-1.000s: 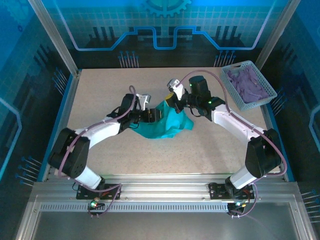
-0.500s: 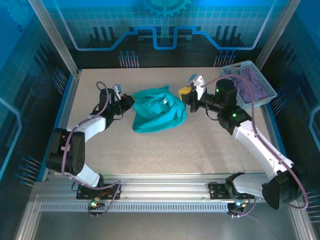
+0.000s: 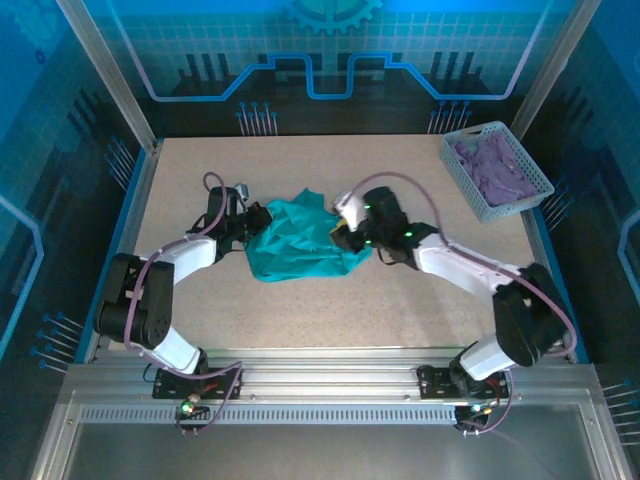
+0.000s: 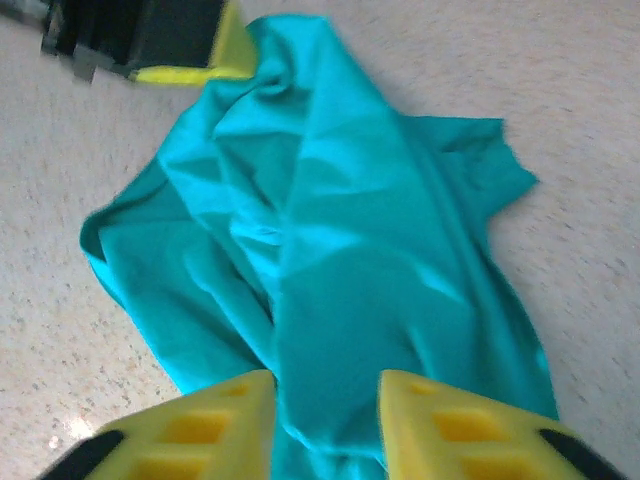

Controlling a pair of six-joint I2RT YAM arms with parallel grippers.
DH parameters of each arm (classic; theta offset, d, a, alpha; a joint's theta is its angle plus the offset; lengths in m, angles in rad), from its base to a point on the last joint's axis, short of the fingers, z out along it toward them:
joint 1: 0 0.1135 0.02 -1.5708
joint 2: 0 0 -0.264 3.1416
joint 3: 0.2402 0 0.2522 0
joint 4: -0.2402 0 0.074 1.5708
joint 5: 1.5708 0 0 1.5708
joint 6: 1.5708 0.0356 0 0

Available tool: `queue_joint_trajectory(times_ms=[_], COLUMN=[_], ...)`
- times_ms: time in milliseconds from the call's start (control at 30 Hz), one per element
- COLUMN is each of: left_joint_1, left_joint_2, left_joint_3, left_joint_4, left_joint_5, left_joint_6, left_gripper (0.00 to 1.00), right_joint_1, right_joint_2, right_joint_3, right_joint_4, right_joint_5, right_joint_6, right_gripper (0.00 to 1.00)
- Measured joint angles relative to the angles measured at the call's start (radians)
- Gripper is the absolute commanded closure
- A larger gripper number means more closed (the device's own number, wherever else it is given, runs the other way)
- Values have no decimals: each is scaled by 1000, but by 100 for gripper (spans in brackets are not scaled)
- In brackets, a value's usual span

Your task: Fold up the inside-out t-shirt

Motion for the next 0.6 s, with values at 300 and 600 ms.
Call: queue_joint_trajectory(times_ms=[300, 600], left_joint_1=[-9, -11], left_joint_2=[0, -2], left_joint_3=[0, 0], left_joint_4=[-30, -55], left_joint_5=[-3, -17], left_joint_6=[26, 48], left_gripper=[96, 94], right_joint_1=[92, 55], right_joint_2=[285, 308], right_joint_3=[195, 247], right_joint_4=[-71, -111], right_joint_5=[256, 240], right_joint_6=[-122, -120], right_gripper=[37, 100])
